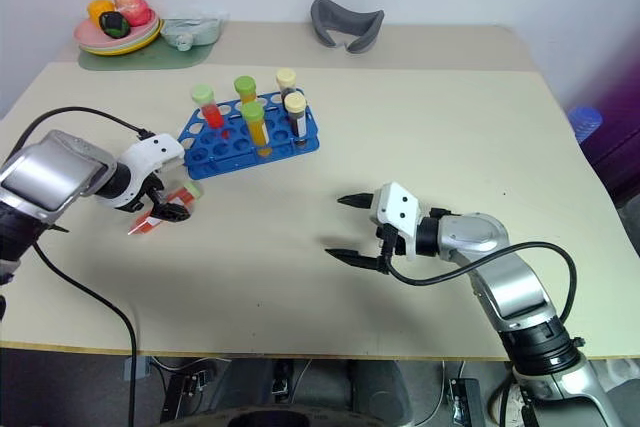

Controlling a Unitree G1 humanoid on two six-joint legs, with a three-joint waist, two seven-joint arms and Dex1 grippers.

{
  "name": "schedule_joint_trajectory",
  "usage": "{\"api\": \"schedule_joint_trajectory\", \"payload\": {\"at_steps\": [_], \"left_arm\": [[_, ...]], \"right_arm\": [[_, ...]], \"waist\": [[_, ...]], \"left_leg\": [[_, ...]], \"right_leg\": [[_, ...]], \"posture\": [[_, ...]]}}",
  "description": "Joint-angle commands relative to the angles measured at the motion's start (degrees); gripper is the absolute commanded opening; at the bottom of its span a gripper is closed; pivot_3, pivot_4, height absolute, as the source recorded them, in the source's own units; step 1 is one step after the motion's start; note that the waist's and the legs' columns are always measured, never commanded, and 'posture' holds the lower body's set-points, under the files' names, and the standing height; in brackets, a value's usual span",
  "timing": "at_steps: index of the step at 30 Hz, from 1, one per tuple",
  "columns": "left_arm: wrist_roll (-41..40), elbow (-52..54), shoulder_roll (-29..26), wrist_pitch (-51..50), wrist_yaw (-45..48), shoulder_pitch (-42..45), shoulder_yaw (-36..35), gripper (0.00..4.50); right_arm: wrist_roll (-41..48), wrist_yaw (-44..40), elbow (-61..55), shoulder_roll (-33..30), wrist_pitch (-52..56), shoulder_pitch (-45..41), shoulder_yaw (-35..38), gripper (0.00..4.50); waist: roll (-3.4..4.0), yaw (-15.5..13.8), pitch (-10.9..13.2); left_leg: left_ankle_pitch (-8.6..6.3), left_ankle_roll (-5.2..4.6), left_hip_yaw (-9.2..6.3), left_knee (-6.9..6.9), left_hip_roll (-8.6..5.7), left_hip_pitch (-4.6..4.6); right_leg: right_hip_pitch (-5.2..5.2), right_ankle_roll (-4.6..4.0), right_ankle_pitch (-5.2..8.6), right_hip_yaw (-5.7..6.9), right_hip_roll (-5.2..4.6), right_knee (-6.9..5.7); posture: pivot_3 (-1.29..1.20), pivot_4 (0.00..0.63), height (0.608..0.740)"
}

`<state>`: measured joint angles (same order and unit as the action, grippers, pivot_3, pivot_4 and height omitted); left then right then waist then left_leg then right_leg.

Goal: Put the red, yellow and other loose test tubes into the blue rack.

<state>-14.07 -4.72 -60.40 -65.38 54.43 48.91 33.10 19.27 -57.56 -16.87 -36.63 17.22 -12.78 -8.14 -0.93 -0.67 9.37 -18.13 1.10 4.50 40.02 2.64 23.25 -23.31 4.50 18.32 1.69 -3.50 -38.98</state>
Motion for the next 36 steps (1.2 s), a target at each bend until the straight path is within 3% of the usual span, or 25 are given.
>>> {"api": "schedule_joint_trajectory", "payload": {"at_steps": [1, 2, 6, 13, 14, 16, 21, 26, 31, 36], "left_arm": [[3.26, -1.15, -0.21, 0.37, 1.45, -0.4, 0.75, 3.94], [3.72, -1.05, -0.3, 0.57, 1.69, -0.65, 0.68, 3.65], [4.92, -0.52, -0.27, 0.49, 2.21, -1.38, -0.15, 1.73], [5.87, 0.24, -0.18, -0.48, 2.04, -2.64, -1.84, 1.73], [5.86, 0.51, -0.27, -0.64, 1.98, -2.83, -2.1, 1.18], [5.89, 1.11, -0.46, -0.78, 1.88, -3.2, -2.53, 0.83], [5.63, 4.82, -1.65, -1.08, 1.51, -5.02, -5.29, 0.83], [-0.58, 19.46, -1.08, -0.26, -0.27, -10.87, -20.35, 0.83], [-3.56, 30.43, 11.72, 20.22, -8.5, -22.45, -39.96, 0.83], [-2.94, 32.5, 29.54, 25.05, -26.48, -24.89, -49.51, 0.83]], "right_arm": [[0.75, 0.4, -2.01, 0.44, -0.05, -0.97, 0.52, 4.5], [0.77, 0.44, -2.06, 0.43, 0.0, -0.97, 0.55, 4.5], [0.93, 0.57, -2.31, 0.35, 0.2, -0.89, 0.62, 4.5], [0.95, 0.51, -2.2, 0.46, 0.5, -1.34, 0.49, 4.5], [0.94, 0.43, -2.09, 0.49, 0.51, -1.54, 0.44, 4.5], [0.9, 0.31, -1.86, 0.56, 0.53, -1.9, 0.33, 4.5], [0.95, 0.26, -1.88, 0.62, 0.64, -2.27, 0.24, 4.5], [1.18, 0.42, -2.38, 0.29, 0.95, -1.9, 0.76, 4.5], [1.3, 2.47, -1.91, 1.88, 0.84, -2.25, 1.46, 4.5], [2.24, 4.45, -1.51, 3.73, 1.45, -2.69, 2.34, 4.5]], "waist": [[0.0, 0.01, 0.0], [0.0, 0.02, 0.0], [0.0, 0.03, 0.0], [0.02, 0.08, -0.01], [0.02, 0.09, -0.01], [0.02, 0.12, -0.01], [0.02, 0.29, -0.01], [-0.02, 0.35, 0.01], [-0.02, -0.07, 0.01], [-0.03, -0.02, -0.01]], "left_leg": [[0.0, 0.0, 0.0, 0.0, 0.02, 0.0], [0.0, 0.0, 0.0, 0.0, 0.04, 0.0], [0.0, 0.0, -0.01, 0.0, 0.06, -0.01], [0.0, 0.0, -0.02, 0.0, 0.08, -0.02], [0.0, 0.0, -0.02, 0.0, 0.08, -0.02], [0.0, 0.0, -0.02, 0.0, 0.08, -0.02], [0.0, 0.0, -0.02, 0.0, 0.09, -0.02], [0.0, 0.0, -0.04, 0.0, 0.13, 0.1], [-0.03, -0.05, -0.07, 0.08, 0.08, 0.09], [-0.03, -0.05, -0.08, 0.1, 0.09, 0.08]], "right_leg": [[0.0, 0.0, 0.0, 0.0, 0.0, 0.0], [0.0, 0.0, 0.0, 0.0, 0.0, 0.0], [0.0, 0.0, 0.0, 0.0, 0.0, -0.02], [0.0, 0.0, 0.0, 0.0, 0.0, -0.04], [0.0, 0.0, 0.0, 0.0, 0.0, -0.04], [0.0, 0.0, 0.0, 0.0, -0.01, -0.04], [0.0, 0.0, 0.0, -0.01, -0.01, -0.04], [-0.12, 0.0, 0.0, -0.02, -0.04, -0.05], [-0.02, 0.01, -0.01, -0.02, -0.2, -0.01], [-0.01, 0.01, -0.01, -0.01, -0.15, -0.06]], "posture": [[0.0, 0.15, 0.735], [0.0, 0.15, 0.735], [0.0, 0.15, 0.735], [0.0, 0.15, 0.735], [0.0, 0.15, 0.735], [0.0, 0.15, 0.735], [0.0, 0.15, 0.735], [0.0, 0.15, 0.735], [0.0, 0.15, 0.735], [0.0, 0.15, 0.735]]}}
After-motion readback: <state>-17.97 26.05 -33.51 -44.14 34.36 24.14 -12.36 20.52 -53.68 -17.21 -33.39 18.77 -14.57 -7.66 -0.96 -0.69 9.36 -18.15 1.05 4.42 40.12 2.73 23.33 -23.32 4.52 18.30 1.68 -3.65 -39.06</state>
